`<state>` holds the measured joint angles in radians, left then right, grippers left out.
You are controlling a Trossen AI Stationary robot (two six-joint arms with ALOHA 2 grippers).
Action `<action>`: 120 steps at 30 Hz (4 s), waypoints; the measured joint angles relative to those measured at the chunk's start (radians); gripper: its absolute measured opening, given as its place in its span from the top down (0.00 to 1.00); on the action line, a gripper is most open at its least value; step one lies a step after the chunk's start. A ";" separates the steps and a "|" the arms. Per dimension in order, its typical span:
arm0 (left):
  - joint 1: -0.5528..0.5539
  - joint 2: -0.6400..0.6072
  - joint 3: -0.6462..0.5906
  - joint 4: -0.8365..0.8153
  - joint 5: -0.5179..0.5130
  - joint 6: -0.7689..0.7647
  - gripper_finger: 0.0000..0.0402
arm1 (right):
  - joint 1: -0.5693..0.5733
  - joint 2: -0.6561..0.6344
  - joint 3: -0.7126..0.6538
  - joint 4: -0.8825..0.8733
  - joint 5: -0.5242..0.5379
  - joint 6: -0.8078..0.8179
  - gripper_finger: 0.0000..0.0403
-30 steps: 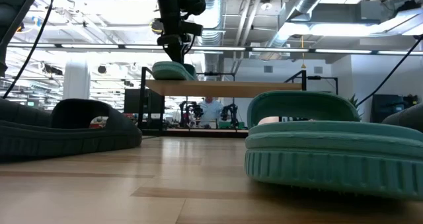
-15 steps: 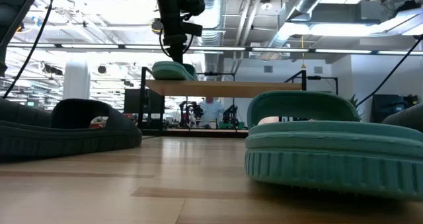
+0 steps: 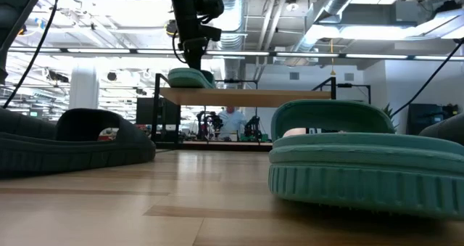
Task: Pick and place slides into the shelf
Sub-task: Put the left green slide on the shelf, then put the green slide on the shelf
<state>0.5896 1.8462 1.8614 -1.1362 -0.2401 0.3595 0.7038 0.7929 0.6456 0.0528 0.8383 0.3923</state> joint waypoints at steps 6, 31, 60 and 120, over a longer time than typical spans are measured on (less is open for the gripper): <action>0.000 0.000 0.000 -0.003 0.000 -0.021 0.68 | 0.000 0.000 0.000 -0.001 0.000 0.000 0.70; -0.013 0.000 0.000 -0.026 -0.026 -0.068 0.67 | 0.000 0.000 0.000 -0.027 0.000 0.000 0.70; -0.075 0.000 0.000 -0.037 -0.088 -0.070 0.58 | 0.000 0.000 0.000 -0.045 -0.001 0.000 0.70; -0.940 -0.079 0.089 -0.209 -0.305 -0.765 0.58 | 0.003 0.039 0.000 -0.248 -0.226 0.187 0.70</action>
<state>-0.3507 1.7672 1.9507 -1.3454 -0.5454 -0.4051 0.7063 0.8317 0.6460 -0.1949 0.6121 0.5798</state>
